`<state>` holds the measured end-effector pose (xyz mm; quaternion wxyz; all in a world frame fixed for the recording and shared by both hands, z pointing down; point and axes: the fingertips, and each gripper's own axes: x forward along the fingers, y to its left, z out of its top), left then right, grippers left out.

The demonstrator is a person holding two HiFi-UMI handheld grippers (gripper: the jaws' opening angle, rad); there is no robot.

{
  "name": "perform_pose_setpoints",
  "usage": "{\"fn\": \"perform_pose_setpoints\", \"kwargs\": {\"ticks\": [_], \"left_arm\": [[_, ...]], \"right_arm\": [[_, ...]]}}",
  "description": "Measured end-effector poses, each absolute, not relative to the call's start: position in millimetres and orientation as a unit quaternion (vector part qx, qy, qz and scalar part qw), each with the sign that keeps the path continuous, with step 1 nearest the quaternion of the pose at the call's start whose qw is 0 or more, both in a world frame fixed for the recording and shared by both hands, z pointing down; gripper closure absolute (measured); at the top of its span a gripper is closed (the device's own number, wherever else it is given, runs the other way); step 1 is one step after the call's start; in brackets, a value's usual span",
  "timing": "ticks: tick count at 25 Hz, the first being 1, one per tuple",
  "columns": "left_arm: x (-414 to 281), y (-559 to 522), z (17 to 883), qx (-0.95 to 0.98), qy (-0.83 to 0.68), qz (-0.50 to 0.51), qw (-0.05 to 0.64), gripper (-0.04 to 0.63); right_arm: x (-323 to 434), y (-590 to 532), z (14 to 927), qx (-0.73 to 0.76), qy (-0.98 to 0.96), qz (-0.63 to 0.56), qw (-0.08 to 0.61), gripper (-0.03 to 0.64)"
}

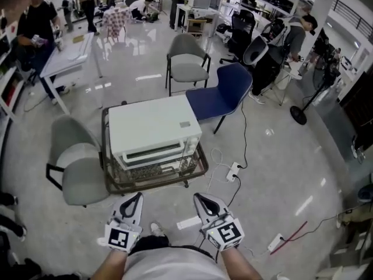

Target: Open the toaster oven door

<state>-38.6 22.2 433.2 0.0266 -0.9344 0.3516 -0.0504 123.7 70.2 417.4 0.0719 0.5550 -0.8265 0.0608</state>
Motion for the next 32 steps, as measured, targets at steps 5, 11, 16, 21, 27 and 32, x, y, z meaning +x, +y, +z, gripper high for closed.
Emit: {"fn": "perform_pose_setpoints", "kwargs": {"ticks": [5, 11, 16, 21, 27, 32], "left_arm": [[-32.1, -28.7, 436.9, -0.940, 0.336, -0.054, 0.021, 0.578], [-27.8, -54.8, 463.5, -0.937, 0.343, -0.070, -0.020, 0.578], [-16.4, -75.7, 462.5, -0.928, 0.367, -0.066, -0.016, 0.578], [-15.3, -88.8, 449.9, -0.909, 0.412, -0.066, -0.004, 0.578], [0.0, -94.0, 450.5, -0.899, 0.433, -0.067, 0.000, 0.578], [-2.1, -93.1, 452.8, -0.902, 0.426, -0.064, -0.006, 0.578]], "right_arm": [[120.1, 10.7, 413.7, 0.566, -0.821, 0.060, 0.054, 0.595], [120.9, -20.6, 429.2, 0.548, -0.830, 0.076, 0.071, 0.594], [130.8, -46.7, 434.3, 0.521, -0.847, 0.073, 0.074, 0.594], [135.4, -71.2, 435.4, 0.476, -0.872, 0.070, 0.095, 0.595], [135.5, -86.7, 441.7, 0.444, -0.889, 0.063, 0.090, 0.595], [128.5, -95.7, 444.0, 0.439, -0.891, 0.047, 0.105, 0.594]]}}
